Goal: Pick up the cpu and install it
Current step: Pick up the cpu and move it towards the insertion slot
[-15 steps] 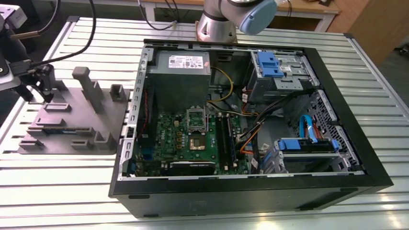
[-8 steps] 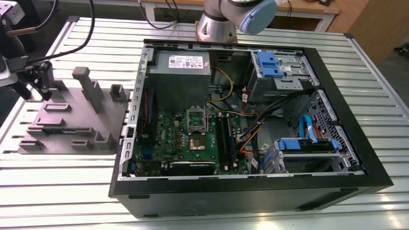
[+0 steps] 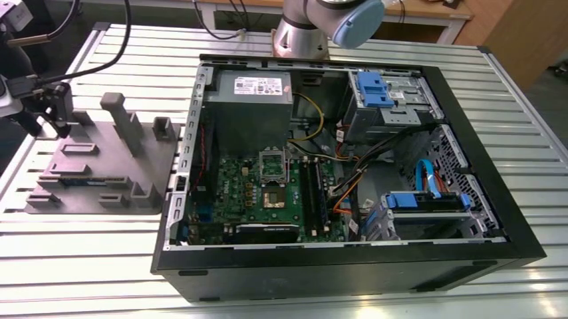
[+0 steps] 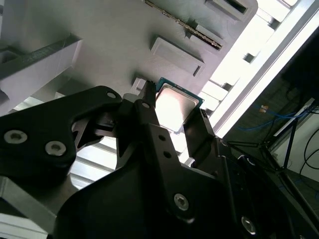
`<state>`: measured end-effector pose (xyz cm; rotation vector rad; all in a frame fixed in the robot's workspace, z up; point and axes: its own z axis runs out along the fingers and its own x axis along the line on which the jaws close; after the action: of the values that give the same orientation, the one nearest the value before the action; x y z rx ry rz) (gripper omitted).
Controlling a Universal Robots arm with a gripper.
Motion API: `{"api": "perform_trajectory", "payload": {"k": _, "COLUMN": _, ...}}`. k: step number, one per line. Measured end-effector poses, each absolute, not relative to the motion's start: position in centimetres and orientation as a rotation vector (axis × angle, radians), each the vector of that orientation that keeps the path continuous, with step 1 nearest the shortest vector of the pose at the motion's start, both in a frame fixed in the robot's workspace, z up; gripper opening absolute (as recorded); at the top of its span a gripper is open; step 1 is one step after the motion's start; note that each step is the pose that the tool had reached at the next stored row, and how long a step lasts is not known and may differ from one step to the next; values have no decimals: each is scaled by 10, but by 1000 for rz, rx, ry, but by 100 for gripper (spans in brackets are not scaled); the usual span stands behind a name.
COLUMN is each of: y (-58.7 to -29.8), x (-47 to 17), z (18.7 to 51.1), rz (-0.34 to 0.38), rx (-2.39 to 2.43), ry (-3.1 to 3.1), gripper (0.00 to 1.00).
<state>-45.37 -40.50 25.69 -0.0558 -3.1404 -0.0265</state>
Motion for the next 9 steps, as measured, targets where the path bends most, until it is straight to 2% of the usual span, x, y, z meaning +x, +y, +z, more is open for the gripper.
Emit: {"api": "perform_trajectory", "payload": {"k": 9, "y": -405, "x": -454, "z": 261, "rz": -26, "rx": -56, "ry": -3140, "gripper": 47}}
